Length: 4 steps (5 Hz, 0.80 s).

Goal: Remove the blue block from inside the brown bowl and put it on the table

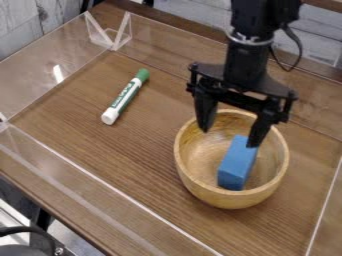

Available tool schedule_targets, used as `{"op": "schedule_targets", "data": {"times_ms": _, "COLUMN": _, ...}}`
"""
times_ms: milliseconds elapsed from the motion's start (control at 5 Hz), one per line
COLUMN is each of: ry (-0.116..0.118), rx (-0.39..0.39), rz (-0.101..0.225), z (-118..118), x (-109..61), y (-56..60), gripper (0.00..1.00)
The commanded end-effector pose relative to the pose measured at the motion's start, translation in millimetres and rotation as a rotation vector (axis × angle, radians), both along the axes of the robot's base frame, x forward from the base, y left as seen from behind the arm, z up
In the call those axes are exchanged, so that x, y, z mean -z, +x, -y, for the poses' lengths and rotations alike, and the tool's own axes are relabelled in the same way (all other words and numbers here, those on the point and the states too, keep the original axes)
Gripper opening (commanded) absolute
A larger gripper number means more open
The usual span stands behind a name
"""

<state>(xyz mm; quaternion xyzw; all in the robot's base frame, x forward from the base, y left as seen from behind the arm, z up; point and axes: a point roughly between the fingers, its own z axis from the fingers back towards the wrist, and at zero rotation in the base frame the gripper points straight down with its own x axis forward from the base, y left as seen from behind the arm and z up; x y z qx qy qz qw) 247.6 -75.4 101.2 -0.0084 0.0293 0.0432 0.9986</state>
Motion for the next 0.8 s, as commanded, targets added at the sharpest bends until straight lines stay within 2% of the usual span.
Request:
{"op": "schedule_targets", "data": {"times_ms": 0, "ry": -0.025, "rx": 0.0, "rz": 0.074, "z": 9, "x": -7.9, "y": 1.5, "gripper": 1.0}}
{"op": "schedule_targets", "data": {"times_ms": 600, "ry": -0.043, "rx": -0.021, "rz": 0.105, "z": 17, "x": 21.8, "y": -0.8, "gripper": 1.0}}
